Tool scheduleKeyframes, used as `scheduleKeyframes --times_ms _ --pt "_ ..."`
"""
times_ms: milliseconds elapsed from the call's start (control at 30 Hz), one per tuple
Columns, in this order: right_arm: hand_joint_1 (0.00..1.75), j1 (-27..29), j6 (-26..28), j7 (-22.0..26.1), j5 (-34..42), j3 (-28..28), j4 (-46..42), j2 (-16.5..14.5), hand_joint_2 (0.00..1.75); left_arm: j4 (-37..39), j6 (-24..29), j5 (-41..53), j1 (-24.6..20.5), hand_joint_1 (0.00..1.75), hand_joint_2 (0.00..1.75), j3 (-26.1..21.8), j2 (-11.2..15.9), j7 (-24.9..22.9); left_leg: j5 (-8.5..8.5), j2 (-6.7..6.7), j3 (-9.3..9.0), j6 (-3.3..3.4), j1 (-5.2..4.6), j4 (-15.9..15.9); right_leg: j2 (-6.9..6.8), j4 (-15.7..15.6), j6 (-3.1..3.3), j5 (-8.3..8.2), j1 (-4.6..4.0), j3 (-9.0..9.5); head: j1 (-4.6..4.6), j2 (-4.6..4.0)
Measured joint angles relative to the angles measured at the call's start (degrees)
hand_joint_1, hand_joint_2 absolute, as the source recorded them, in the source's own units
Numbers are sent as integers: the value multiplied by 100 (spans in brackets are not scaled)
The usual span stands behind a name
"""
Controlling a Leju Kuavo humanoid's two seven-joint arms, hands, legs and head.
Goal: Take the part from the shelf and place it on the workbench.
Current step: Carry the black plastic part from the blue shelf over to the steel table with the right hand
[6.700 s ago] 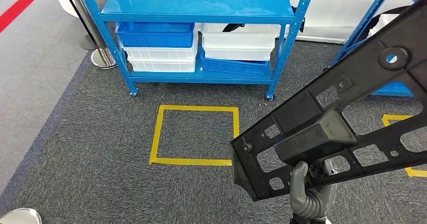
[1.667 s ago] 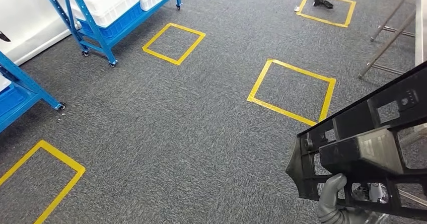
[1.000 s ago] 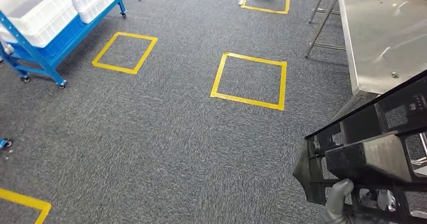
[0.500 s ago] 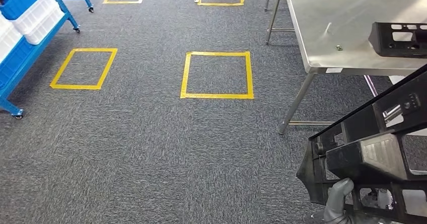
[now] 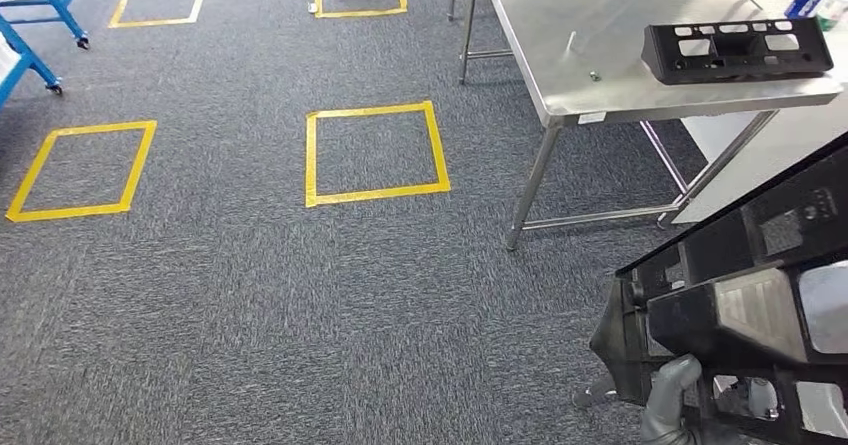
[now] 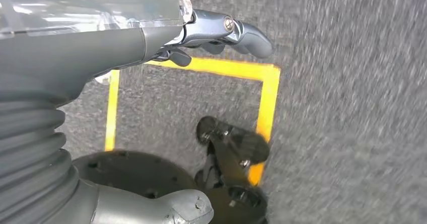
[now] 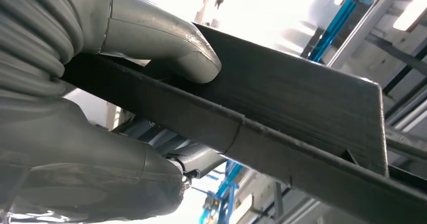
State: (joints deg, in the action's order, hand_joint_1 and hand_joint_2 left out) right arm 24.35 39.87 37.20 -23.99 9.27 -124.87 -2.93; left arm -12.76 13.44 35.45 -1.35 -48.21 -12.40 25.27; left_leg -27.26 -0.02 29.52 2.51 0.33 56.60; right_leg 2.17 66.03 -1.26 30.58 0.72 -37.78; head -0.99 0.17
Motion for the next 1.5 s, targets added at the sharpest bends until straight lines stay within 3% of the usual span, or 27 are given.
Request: scheduleKeyframes --times_ms 67,100,167,233,267,300,367,433,500,567,600,633,667,733,800,867,900,933,1033,1100,1133,1167,1233,1300,1400,1433,1500 --pt "175 -13 0 0 -9 1 5 0 175 0 0 -1 18 0 175 -11 -4 -10 0 176 25 6 -17 5 -148 630 -29 275 17 -282 -11 0" --pt "175 -12 0 0 -9 2 9 0 175 0 2 -2 22 0 175 -16 -6 -13 -3 263 32 2 -21 7 -179 728 -43 271 27 -310 -12 -1" --pt "175 -12 0 0 -9 2 15 0 175 0 3 -3 15 0 175 -22 -13 -16 -19 421 26 -20 -20 17 -283 275 -60 -12 45 -17 -13 -1" --pt "175 -21 0 1 -10 2 17 0 175 0 0 -4 7 0 175 -26 -22 -16 -60 544 10 -75 -38 49 -542 -482 -38 -262 33 418 -12 0" --pt "175 -26 0 1 -10 2 17 0 175 0 -2 -4 5 0 175 -29 -25 -14 -81 594 -1 -110 -51 65 -624 -699 -9 -306 15 539 -7 0" --pt "175 -29 0 2 -10 2 19 0 175 0 -5 -4 1 0 175 -32 -25 -10 -98 642 -15 -144 -63 75 -648 -782 25 -302 -4 574 -3 0" --pt "175 -21 0 2 -10 2 19 -1 175 0 -9 -3 -14 0 175 -37 -26 1 -123 726 -51 -209 -66 78 -503 -780 101 -322 -12 556 4 0" --pt "175 -14 0 2 -12 2 18 -3 175 0 -21 -1 -24 0 175 -38 -26 15 -265 533 -13 -275 -37 235 -372 -805 174 -355 13 550 16 0" --pt "175 -21 0 2 -13 3 17 -9 175 0 -42 1 -15 0 175 -41 -27 22 -621 194 233 -320 -2 815 -249 -818 229 -382 26 539 32 0" --pt "175 -26 0 2 -13 4 18 -14 175 0 -63 2 -3 0 175 -45 -28 22 -934 73 589 -337 9 1576 -100 -809 255 -394 11 520 36 0" --pt "175 -25 0 2 -14 4 19 -15 175 0 -67 6 1 0 175 -48 -28 19 -943 59 688 -335 8 1764 -14 -800 258 -396 3 515 36 0" --pt "175 -24 0 2 -14 4 19 -15 175 0 -60 20 3 0 175 -51 -28 11 -833 46 687 -322 8 1726 76 -789 260 -396 -4 513 36 0" --pt "175 -24 0 2 -14 4 19 -15 175 0 -37 43 3 0 175 -54 -27 -3 -631 11 584 -298 7 1465 164 -776 259 -396 -7 513 36 0" --pt "175 -27 0 2 -13 4 19 -16 175 0 31 104 7 0 175 -60 -25 -55 -226 -286 265 -223 9 673 326 -749 245 -398 -9 498 33 0" --pt "175 -32 -1 1 -11 4 19 -18 175 0 73 154 3 0 175 -67 -21 -103 -83 -538 96 -170 4 222 470 -735 185 -413 9 454 34 0" --pt "175 -26 -1 1 -9 4 19 -18 175 0 88 178 -10 0 175 -71 -19 -115 -74 -473 72 -140 -7 156 617 -755 92 -451 30 414 40 0" --pt "175 -19 0 1 -8 4 19 -18 175 0 98 183 -16 0 175 -72 -21 -116 -43 -391 54 -117 0 116 604 -748 59 -453 32 398 39 0" --pt "175 -15 0 1 -7 4 17 -18 175 0 107 188 -18 0 175 -72 -25 -114 -8 -305 35 -86 13 67 481 -683 35 -403 19 355 28 0" --pt "175 -33 0 0 -7 4 15 -18 175 0 116 197 7 0 175 -73 -36 -112 44 -21 32 -21 21 -11 -73 136 -13 101 4 -55 -22 -1" --pt "175 -35 0 0 -5 4 18 -18 175 0 122 194 21 0 175 -77 -37 -116 33 175 47 -20 13 -1 -170 699 -57 309 30 -316 -27 -1" --pt "175 -32 0 0 -5 4 20 -18 175 0 127 193 20 0 175 -80 -37 -137 25 265 49 -26 13 3 -193 718 -77 258 45 -309 -27 -1" --pt "175 -32 0 0 -5 4 20 -18 175 0 131 195 14 0 175 -86 -38 -180 14 347 44 -38 15 9 -231 523 -93 116 59 -186 -27 0" --pt "175 -38 0 0 -5 4 21 -18 175 0 145 212 3 0 175 -99 -39 -297 -29 483 23 -89 4 39 -466 -242 -92 -210 59 269 -29 0" --pt "175 -44 0 0 -4 4 21 -18 175 0 166 235 0 0 175 -114 -39 -361 -81 585 -2 -162 -21 74 -636 -731 -27 -336 27 545 -15 0" --pt "175 -28 0 0 -4 4 23 -16 175 0 152 264 -21 0 175 -136 -38 -379 -130 717 -65 -257 -21 93 -495 -780 91 -339 8 540 6 0" --pt "175 -24 0 0 -3 4 22 -16 175 0 138 279 -27 0 175 -139 -38 -379 -196 649 -57 -288 -7 158 -431 -792 131 -354 21 540 13 0" --pt "175 -30 0 0 0 4 20 -19 175 0 117 306 -26 0 175 -142 -38 -376 -503 352 120 -339 26 604 -304 -817 201 -387 52 539 42 0"
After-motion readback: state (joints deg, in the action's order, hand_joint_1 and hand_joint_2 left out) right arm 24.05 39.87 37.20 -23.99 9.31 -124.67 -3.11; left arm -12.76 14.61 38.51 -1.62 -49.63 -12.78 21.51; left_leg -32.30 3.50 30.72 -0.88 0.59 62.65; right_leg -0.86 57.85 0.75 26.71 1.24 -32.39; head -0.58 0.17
